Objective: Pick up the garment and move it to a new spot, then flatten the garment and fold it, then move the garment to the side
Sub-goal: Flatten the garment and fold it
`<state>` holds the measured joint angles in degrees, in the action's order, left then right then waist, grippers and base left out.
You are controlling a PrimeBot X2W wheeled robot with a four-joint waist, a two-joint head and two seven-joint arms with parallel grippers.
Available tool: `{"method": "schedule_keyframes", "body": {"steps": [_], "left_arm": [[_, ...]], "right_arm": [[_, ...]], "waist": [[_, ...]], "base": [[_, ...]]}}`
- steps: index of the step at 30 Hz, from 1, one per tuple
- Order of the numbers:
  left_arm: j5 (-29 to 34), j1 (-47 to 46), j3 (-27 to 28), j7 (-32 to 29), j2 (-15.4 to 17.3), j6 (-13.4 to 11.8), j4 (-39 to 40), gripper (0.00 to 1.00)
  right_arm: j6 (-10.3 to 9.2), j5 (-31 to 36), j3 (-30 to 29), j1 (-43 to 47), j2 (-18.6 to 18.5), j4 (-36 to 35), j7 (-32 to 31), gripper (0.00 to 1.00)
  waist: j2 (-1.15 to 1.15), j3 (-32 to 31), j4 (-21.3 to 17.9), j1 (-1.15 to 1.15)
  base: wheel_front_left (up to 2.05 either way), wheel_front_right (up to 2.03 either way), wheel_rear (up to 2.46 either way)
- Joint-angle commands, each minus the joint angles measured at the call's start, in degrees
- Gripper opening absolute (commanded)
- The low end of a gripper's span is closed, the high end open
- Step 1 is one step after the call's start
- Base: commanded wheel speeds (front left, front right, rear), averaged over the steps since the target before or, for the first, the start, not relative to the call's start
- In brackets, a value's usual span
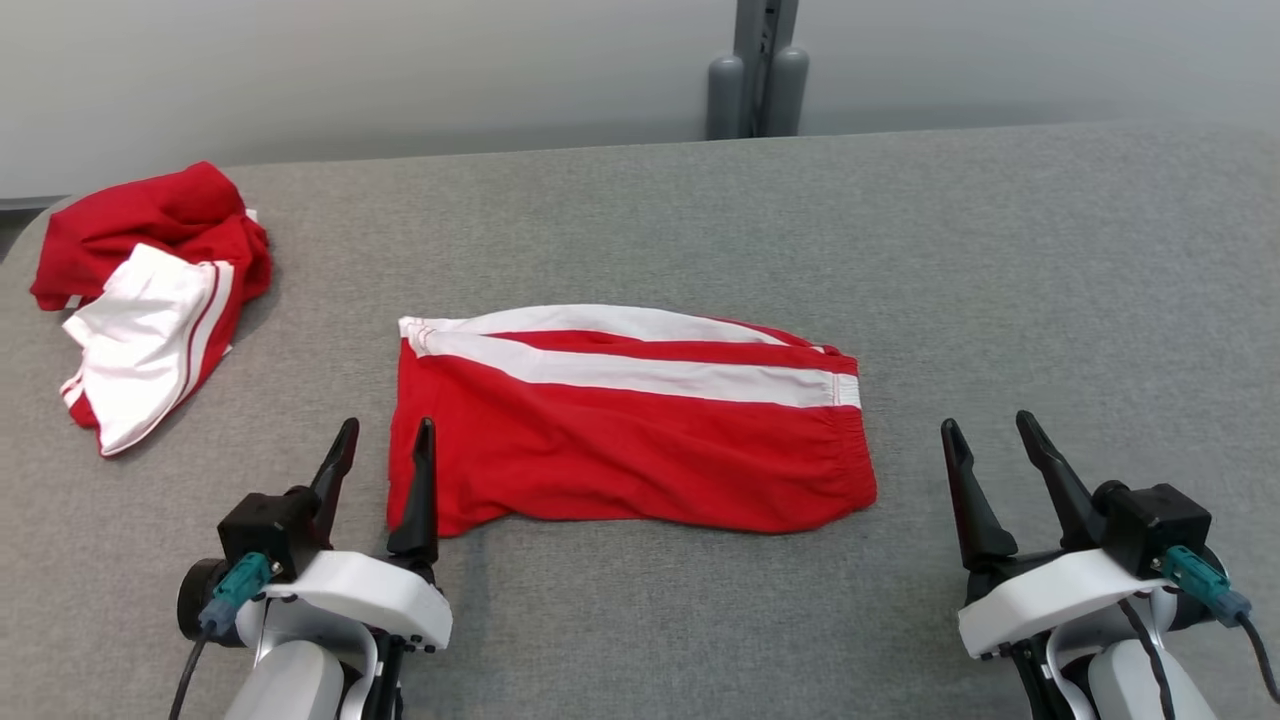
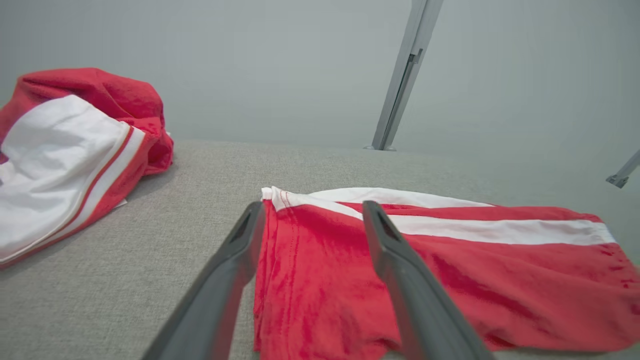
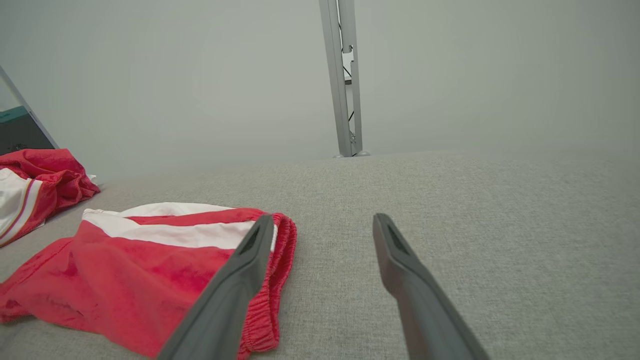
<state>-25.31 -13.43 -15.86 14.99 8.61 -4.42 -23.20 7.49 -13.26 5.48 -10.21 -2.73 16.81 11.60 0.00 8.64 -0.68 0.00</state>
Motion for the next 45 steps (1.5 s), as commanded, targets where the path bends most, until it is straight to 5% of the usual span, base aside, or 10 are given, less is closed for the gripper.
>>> {"method": "schedule_keyframes", "body": {"steps": [1, 18, 31, 32, 33, 34, 38, 40, 45], "left_arm": [[0.5, 0.7, 0.0, 0.2, 0.4, -0.1, 0.6, 1.0], [4.6, 6.1, 1.1, 0.2, -2.3, 1.3, 8.6, 1.0], [6.0, 6.6, 2.3, 0.2, -4.3, 2.6, 7.3, 1.0], [6.1, 6.6, 2.4, 0.2, -4.4, 2.7, 7.2, 1.0], [6.2, 6.6, 2.5, 0.2, -4.5, 2.9, 7.1, 1.0], [6.3, 6.6, 2.7, 0.2, -4.5, 2.9, 7.1, 1.0], [6.7, 6.6, 3.3, 0.2, -4.8, 3.2, 6.9, 1.0], [6.9, 6.7, 3.5, 0.2, -4.8, 3.4, 6.7, 1.0], [7.2, 6.6, 3.9, 0.2, -4.9, 3.7, 6.6, 1.0]], "right_arm": [[0.01, -0.3, -0.1, -0.5, -0.3, 0.2, 0.0, 1.0], [0.01, -4.8, -0.5, -7.2, -0.3, 16.2, -4.8, 1.0], [0.01, -7.7, -2.6, -15.7, -0.7, 26.0, -20.3, 1.0], [0.01, -8.0, -2.4, -16.1, -0.8, 26.0, -21.0, 0.93], [0.01, -8.3, -2.3, -16.4, -0.9, 26.1, -21.5, 0.6], [0.01, -8.6, -2.2, -16.6, -0.9, 26.1, -22.0, 0.47], [0.01, -10.0, -1.9, -17.5, -1.3, 26.2, -23.9, 0.29], [0.01, -10.9, -1.6, -18.0, -1.7, 25.9, -25.0, 0.04], [0.01, -14.0, -0.4, -19.0, -2.8, 24.1, -27.4, 0.0]], "waist": [[0.0, -0.1, 0.6, 0.0], [0.0, 0.4, 8.1, 0.0], [0.0, 0.6, 10.3, 0.0], [0.0, 0.7, 10.3, 0.0], [0.0, 0.7, 10.4, 0.0], [0.0, 0.8, 10.4, 0.0], [0.0, 0.7, 10.1, 0.0], [0.0, 0.7, 9.7, 0.0], [0.0, 0.8, 8.3, 0.0]], "base": [[0.0, 0.0, 0.0], [0.0, 0.0, 0.0], [0.0, 0.0, 0.0], [0.0, 0.0, 0.0], [0.0, 0.0, 0.0], [0.0, 0.0, 0.0], [0.0, 0.0, 0.0], [0.0, 0.0, 0.0], [0.0, 0.0, 0.0]]}}
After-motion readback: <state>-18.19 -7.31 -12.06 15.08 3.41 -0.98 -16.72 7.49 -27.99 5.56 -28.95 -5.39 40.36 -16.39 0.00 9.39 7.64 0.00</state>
